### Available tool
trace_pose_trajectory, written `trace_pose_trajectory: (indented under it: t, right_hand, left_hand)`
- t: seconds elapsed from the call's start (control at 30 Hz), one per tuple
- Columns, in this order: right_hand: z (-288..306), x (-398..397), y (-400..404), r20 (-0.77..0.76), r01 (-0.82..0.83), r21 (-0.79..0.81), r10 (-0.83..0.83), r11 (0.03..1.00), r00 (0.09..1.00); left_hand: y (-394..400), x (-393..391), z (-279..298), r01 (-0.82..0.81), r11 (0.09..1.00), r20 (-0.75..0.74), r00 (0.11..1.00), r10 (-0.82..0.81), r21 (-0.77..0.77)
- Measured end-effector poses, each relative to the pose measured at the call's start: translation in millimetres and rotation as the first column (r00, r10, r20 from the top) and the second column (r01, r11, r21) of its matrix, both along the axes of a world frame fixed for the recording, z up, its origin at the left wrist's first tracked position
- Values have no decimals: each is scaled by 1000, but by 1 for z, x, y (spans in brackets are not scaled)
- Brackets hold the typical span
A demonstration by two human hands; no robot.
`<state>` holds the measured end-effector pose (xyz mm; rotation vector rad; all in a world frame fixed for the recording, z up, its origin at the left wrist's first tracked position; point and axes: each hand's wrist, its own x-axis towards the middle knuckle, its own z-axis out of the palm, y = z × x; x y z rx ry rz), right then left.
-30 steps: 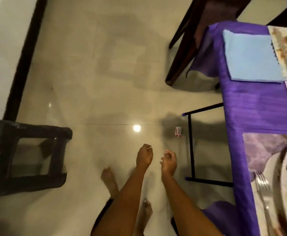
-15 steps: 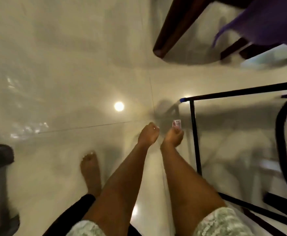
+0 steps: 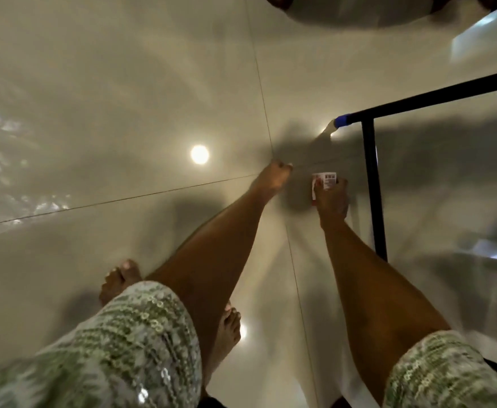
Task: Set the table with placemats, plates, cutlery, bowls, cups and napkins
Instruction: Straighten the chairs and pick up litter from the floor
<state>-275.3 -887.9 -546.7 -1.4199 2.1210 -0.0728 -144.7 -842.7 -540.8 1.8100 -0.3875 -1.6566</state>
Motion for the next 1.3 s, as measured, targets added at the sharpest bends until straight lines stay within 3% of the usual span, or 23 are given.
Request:
trace_pose_trajectory:
  t: [0.13,0.23,0.33,0.4,0.53,0.7,0.8,0.9,1.0,1.2,1.3]
  right_hand:
    - [65,34,62,203,231,44,-235,972,950]
    - [144,70,120,317,324,163,-360,932,877]
    - [225,102,172,373,362,254,-437,897,819]
    - [278,122,201,410,329,320,-442,889,798]
    - [366,146,246,526,180,355,-356,917,773]
    - [452,144,303,625,-74,292,-132,953,769]
    - [498,131,347,651,-199,257,-17,946,759]
    - [544,114,403,675,-334,246,86,910,733]
    - [568,106,464,699,-500,237,211,833,683]
    - [578,83,633,731,-805,267,433,529,527]
    - [566,63,734,780,-878,297,435,375,450]
  left_hand:
    - [53,26,46,-80,990,-60,994,87,115]
    - [103,51,114,-241,944,-5,969,249,226]
    - [151,71,194,-264,925,59,964,258,272]
    - [185,81,243,-187,944,33,982,185,272]
    - [254,98,256,-427,847,15,895,446,316]
    - [308,109,457,-617,777,-34,780,625,128]
    - [374,95,509,-690,722,-76,719,691,41]
    - [450,58,553,-780,626,-107,621,776,12]
    - [523,21,577,-896,443,-97,440,893,11]
    - [692,-57,594,-999,-29,-111,-32,993,30]
    - [797,-85,589,-989,-146,-103,-148,984,21]
